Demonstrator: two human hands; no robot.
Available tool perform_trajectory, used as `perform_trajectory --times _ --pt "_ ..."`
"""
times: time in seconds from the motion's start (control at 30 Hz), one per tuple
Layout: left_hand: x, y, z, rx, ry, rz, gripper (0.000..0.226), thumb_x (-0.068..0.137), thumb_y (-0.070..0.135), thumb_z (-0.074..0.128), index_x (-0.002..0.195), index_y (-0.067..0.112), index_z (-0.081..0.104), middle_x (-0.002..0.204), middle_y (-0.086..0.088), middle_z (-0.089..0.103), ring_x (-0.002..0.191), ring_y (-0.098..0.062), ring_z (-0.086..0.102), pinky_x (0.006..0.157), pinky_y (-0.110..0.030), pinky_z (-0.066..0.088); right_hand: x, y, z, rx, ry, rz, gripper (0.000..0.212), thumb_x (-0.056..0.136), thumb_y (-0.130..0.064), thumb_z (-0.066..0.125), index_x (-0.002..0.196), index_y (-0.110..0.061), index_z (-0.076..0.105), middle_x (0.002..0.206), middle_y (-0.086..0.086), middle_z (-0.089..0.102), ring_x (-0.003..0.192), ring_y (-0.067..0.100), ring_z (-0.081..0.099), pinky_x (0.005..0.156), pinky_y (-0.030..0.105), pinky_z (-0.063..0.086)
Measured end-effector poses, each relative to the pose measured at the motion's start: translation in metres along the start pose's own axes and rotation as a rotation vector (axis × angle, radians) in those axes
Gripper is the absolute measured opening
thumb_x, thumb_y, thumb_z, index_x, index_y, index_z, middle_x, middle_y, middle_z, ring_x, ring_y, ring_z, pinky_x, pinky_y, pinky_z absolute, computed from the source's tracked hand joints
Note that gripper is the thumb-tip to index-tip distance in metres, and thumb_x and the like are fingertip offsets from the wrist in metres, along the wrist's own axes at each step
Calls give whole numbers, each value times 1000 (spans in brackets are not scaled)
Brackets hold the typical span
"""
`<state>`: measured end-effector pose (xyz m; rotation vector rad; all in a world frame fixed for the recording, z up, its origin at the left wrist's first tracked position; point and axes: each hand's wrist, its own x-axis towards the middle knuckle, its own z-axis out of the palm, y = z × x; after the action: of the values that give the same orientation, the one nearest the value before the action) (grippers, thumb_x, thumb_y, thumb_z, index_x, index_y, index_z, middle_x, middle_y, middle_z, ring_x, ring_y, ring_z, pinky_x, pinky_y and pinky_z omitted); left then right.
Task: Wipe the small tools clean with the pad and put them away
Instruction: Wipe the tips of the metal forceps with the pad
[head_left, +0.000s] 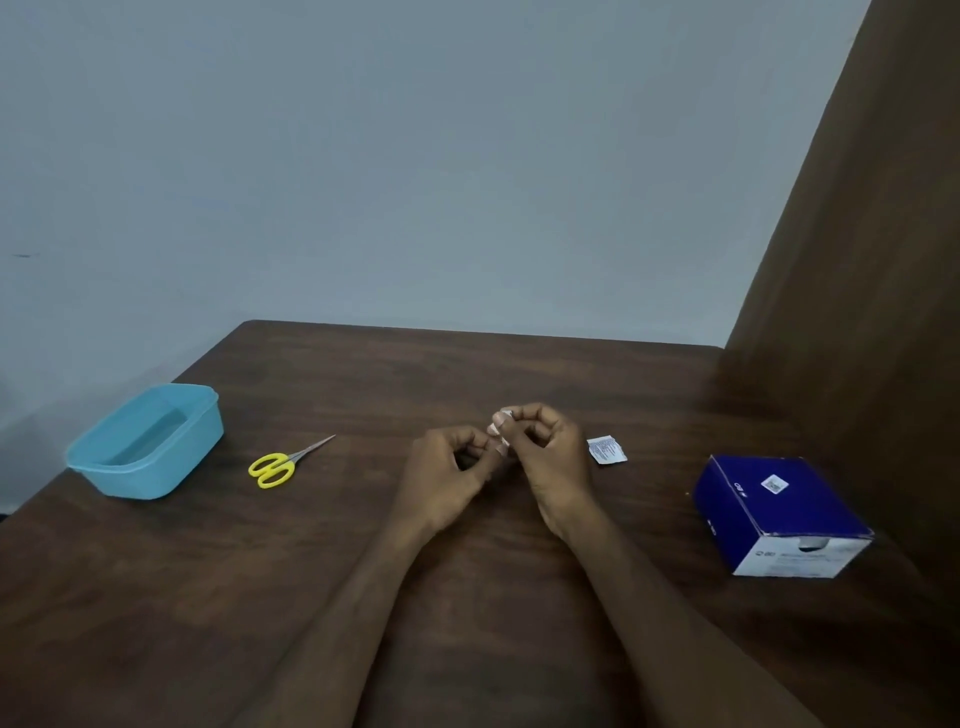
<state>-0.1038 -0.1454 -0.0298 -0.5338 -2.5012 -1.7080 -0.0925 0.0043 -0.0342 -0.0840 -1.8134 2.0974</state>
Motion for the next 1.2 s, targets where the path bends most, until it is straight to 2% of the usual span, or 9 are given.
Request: perform_trajectory --times 0.13,0.23,0.37,0.47,0.63,0.77,0.9,1.07,1.2 --pt "-2 4 0 -7 -4 20 12 96 28 81 87 20 82 81 9 80 74 -7 76 65 -23 58 3 0 0 33 41 23 18 100 -23 74 96 -4 74 86 12 81 77 18 75 67 27 58" --pt "-1 3 1 20 47 24 8 94 25 81 87 22 82 78 12 79 68 -3 73 64 -26 59 4 1 -1 72 48 13 20 102 -23 70 95 -5 73 90 13 81 75 19 74 67 28 59" --pt "1 1 6 72 153 16 9 95 31 79 86 29 79 78 17 77 70 -2 72 68 -31 59 7 3 -2 195 90 20 11 98 -9 74 106 -2 71 89 10 80 89 18 77 73 29 57" --pt "11 1 2 302 249 23 15 96 44 73 87 31 75 80 17 74 74 0 69 67 -28 53 13 3 -1 205 91 37 15 94 -9 79 105 -1 72 89 12 80 76 16 68 75 31 54" --pt "42 -11 -6 520 172 184 16 98 40 70 92 26 74 81 11 75 82 -14 71 67 -31 53 18 7 0 112 57 61 19 97 -22 77 94 -3 73 81 12 78 66 14 62 68 26 54" --pt "49 -19 -5 462 155 224 13 101 37 70 93 27 72 82 18 68 84 -8 64 72 -27 43 33 5 -5 70 68 46 20 96 -26 78 94 -6 79 80 10 78 64 14 63 65 26 55" --pt "45 -12 -1 398 180 280 6 101 32 69 97 32 72 95 24 70 96 0 60 79 -9 38 40 5 -9 14 20 70 14 93 -26 81 90 -12 81 80 9 77 66 16 62 69 32 55" --pt "43 -11 -1 386 143 340 18 97 16 70 105 32 71 94 33 60 96 6 52 80 -3 36 39 4 -8 -37 -9 64 13 95 -24 79 89 -13 81 81 7 78 69 15 62 73 34 55" --pt "46 -13 0 296 174 321 17 100 21 70 114 31 74 101 28 69 101 5 59 76 -5 38 39 2 -10 6 9 101 17 95 -23 79 101 -7 80 89 10 81 70 14 65 74 32 58"
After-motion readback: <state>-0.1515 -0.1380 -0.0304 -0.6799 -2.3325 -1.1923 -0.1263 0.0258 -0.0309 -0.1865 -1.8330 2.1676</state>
